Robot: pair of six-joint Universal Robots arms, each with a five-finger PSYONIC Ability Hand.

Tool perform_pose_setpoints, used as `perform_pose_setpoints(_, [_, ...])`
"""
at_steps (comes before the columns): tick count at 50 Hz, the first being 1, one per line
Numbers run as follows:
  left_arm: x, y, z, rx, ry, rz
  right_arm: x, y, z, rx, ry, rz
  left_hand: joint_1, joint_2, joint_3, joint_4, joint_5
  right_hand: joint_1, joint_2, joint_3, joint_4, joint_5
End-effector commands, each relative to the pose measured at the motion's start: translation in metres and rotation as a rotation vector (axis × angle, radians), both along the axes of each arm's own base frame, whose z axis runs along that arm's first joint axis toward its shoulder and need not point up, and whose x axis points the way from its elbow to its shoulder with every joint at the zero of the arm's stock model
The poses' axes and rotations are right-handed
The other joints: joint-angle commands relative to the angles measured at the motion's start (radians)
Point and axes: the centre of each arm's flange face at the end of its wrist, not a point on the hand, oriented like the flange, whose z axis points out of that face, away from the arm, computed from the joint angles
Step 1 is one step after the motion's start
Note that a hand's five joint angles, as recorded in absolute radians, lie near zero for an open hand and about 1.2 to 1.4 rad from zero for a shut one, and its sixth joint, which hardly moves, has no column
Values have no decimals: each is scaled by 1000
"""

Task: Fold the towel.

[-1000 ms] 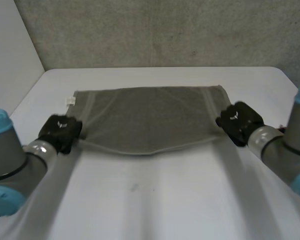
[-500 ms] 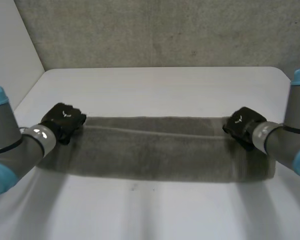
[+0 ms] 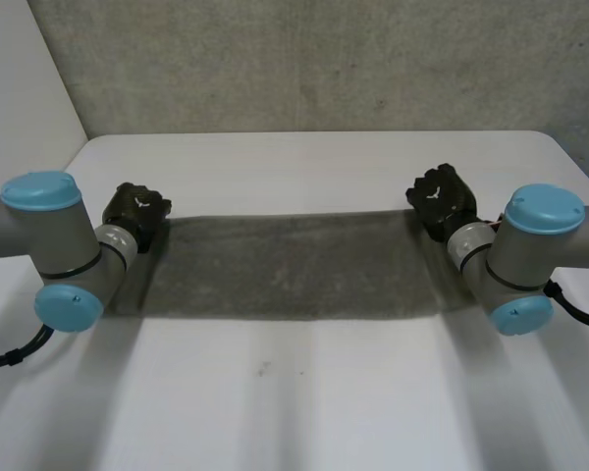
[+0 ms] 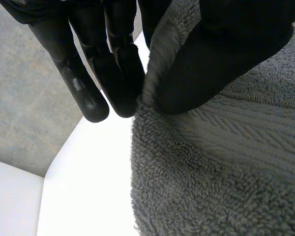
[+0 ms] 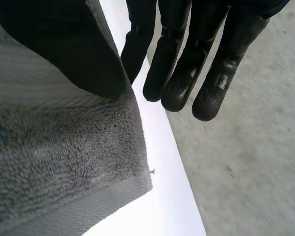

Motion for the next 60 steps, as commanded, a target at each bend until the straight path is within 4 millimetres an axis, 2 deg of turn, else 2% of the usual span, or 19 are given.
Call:
perform_pose_setpoints(1, [1, -1, -3, 4, -7, 18, 4, -3, -6, 8, -7, 43, -1004, -1017, -1016, -1017, -1018, -792, -1001, -1013, -1018, -996])
perform_pose_setpoints(5, [-6, 3, 5, -14, 6, -2, -1, -5, 6, 4, -20, -18, -1016, -1030, -1029, -1030, -1030, -792, -1001, -1013, -1018, -996])
perform_pose_setpoints(7, [-9, 3, 10, -27, 13, -7, -8, -3, 30, -4, -70, -86, -1016, -1030, -1029, -1030, -1030, -792, -1001, -1013, -1018, -996])
perform_pose_setpoints(11, [-10, 3, 30, -70, 28, -6, -15, 6, 52, 26, -151, -123, -1016, -1030, -1029, -1030, -1030, -792, -1001, -1013, -1018, -996])
perform_pose_setpoints(13, [-11, 5, 38, -84, 33, -9, -20, 13, 64, 62, -196, -134, -1016, -1030, -1029, -1030, -1030, -792, -1001, -1013, -1018, -996])
perform_pose_setpoints(15, [-15, 10, 47, -96, 42, -19, -27, 34, 82, 155, -242, -148, -1016, -1030, -1029, -1030, -1030, -792, -1001, -1013, -1018, -996])
perform_pose_setpoints(16, [-17, 16, 55, -98, 54, -23, -27, 34, 82, 155, -242, -148, -1016, -1030, -1029, -1030, -1030, -792, -1001, -1013, -1018, -996])
perform_pose_setpoints(18, [-17, 22, 60, -95, 72, -24, -35, 55, 90, 268, -256, -171, -1016, -1030, -1029, -1030, -1030, -792, -1001, -1013, -1018, -996])
perform_pose_setpoints(22, [-12, 45, 72, -59, 152, -14, -57, 66, 83, 404, -253, -248, -1016, -1030, -1029, -1030, -1030, -723, -932, -944, -949, -927])
perform_pose_setpoints(25, [-6, 67, 77, -9, 252, 5, -79, 77, 61, 530, -220, -303, -1016, -1030, -1029, -1030, -1030, -585, -794, -807, -811, -790])
perform_pose_setpoints(30, [-2, 80, 75, 50, 342, 28, -82, 82, 43, 553, -236, -259, -1016, -1030, -1029, -1030, -1030, -371, -580, -592, -597, -575])
perform_pose_setpoints(37, [1, 89, 62, 107, 375, 48, -87, 77, 19, 530, -232, -254, -1016, -1030, -1029, -1030, -1030, -279, -488, -501, -505, -484])
perform_pose_setpoints(39, [1, 90, 60, 110, 374, 47, -88, 74, 16, 512, -225, -253, -1016, -1030, -1029, -1030, -1030, -182, -392, -404, -409, -387])
perform_pose_setpoints(41, [2, 90, 57, 110, 374, 50, -89, 71, 13, 490, -207, -247, -1016, -1030, -1029, -1030, -1030, 116, -94, -106, -111, -89])
perform_pose_setpoints(42, [2, 90, 57, 110, 374, 50, -89, 71, 13, 490, -207, -247, -1016, -1030, -1029, -1030, -1030, 117, -92, -104, -109, -88])
perform_pose_setpoints(43, [3, 90, 57, 108, 376, 52, -93, 67, 13, 471, -197, -260, -1016, -1030, -1029, -1030, -1030, 427, 218, 206, 201, 222])
perform_pose_setpoints(50, [5, 90, 57, 104, 379, 59, -121, 50, 22, 356, -64, -389, -1016, -1030, -1029, -1030, -1030, 430, 221, 209, 204, 225])
perform_pose_setpoints(55, [3, 93, 56, 114, 379, 54, -160, 32, 38, 182, 155, -615, -1016, -1030, -1029, -1030, -1030, 430, 221, 209, 204, 225])
perform_pose_setpoints(60, [2, 95, 57, 113, 379, 49, -148, 28, 50, 96, 123, -567, -1016, -1030, -1029, -1030, -1030, 430, 221, 209, 204, 225])
